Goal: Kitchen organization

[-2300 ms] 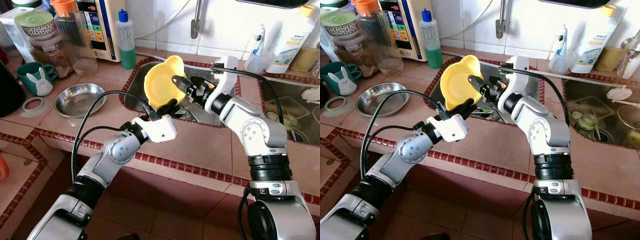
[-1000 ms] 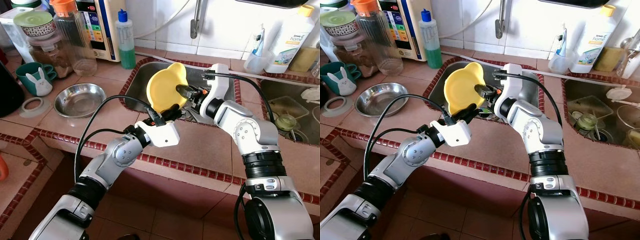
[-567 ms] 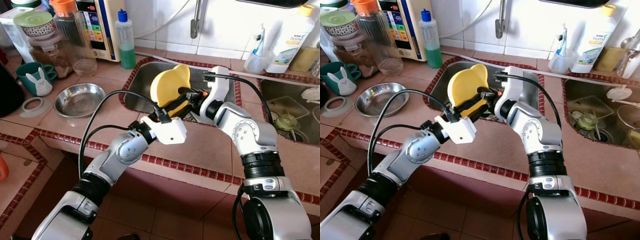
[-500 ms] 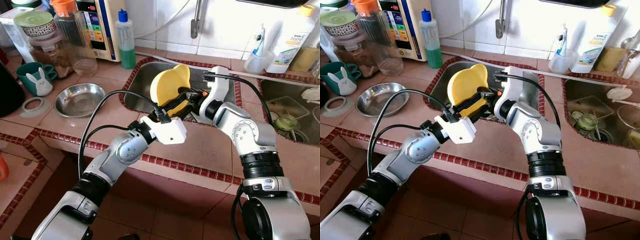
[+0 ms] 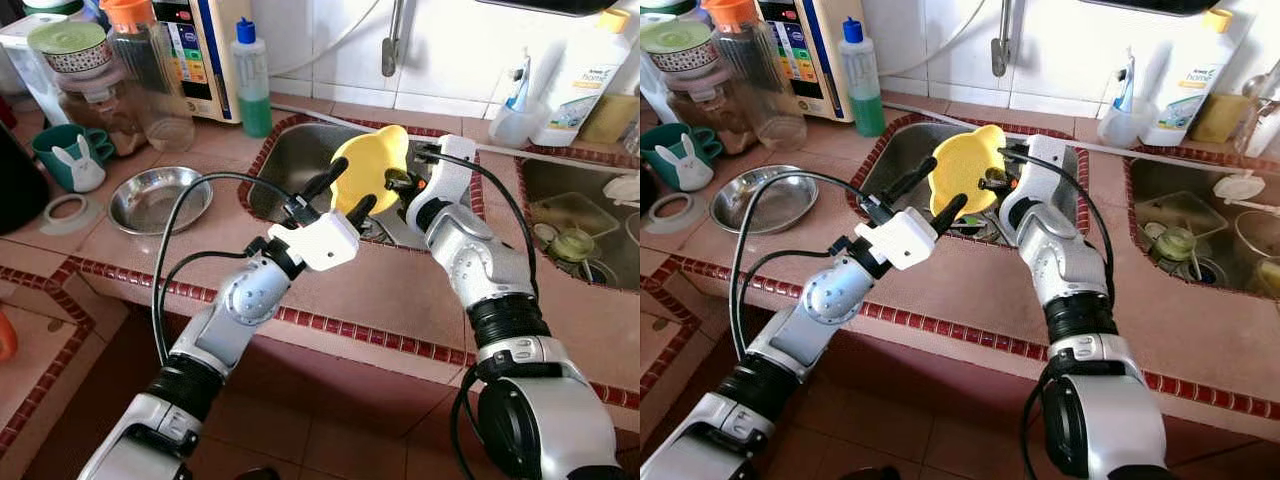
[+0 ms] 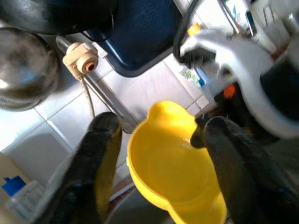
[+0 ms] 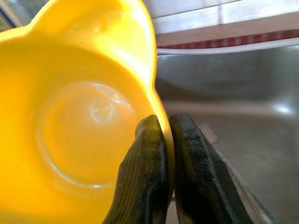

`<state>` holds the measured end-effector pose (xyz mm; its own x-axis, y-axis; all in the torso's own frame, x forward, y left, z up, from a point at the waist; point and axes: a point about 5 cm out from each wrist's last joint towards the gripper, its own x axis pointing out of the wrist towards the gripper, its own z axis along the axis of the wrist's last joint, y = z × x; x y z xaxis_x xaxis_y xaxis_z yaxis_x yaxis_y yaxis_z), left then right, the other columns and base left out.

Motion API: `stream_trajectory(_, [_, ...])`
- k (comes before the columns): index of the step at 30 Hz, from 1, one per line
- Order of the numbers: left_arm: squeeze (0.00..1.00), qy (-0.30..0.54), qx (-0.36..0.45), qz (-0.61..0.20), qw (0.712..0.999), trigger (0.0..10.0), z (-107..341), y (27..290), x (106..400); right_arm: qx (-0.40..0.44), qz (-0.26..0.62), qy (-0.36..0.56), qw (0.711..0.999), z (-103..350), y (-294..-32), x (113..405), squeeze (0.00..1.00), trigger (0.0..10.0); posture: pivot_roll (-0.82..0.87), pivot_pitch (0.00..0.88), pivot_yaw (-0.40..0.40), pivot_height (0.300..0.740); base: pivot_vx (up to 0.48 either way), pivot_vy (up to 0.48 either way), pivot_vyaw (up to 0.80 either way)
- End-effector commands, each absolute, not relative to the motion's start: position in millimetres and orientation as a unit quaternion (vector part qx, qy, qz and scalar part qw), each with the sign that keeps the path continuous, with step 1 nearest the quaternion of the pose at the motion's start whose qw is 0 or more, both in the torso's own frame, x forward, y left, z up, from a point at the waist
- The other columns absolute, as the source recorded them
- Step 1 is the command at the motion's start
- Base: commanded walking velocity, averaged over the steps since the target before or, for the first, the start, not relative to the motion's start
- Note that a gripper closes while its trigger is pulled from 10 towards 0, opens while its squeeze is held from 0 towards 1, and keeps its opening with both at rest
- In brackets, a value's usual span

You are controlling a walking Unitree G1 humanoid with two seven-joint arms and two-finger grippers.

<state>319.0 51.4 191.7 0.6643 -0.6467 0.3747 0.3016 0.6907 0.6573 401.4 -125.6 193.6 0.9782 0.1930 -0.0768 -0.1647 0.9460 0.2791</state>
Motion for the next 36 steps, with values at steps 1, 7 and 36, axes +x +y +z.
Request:
stream_trajectory(1, [1.0,-0.299,0.266,-0.274,0.874,10.0,193.7,50.7,316.3,0.134,0.071,0.034,0.988,197.9,-127.2,404.7,0.0,0.0,0.04,0.096,0.037,0.74,0.0,0.0,0.0])
stream_trajectory(7, [1.0,-0.222,0.144,-0.227,0.937,10.0,192.3,54.4,314.7,0.07,-0.004,0.03,0.997,182.0,-143.5,405.3,0.0,0.0,0.06,0.088,0.039,0.74,0.0,0.0,0.0])
stream_trajectory(36, [1.0,-0.062,0.092,-0.082,0.99,10.0,163.3,128.1,321.0,0.054,-0.032,0.058,0.996,159.9,-151.8,403.9,1.0,10.0,0.08,0.087,0.039,0.74,0.0,0.0,0.0])
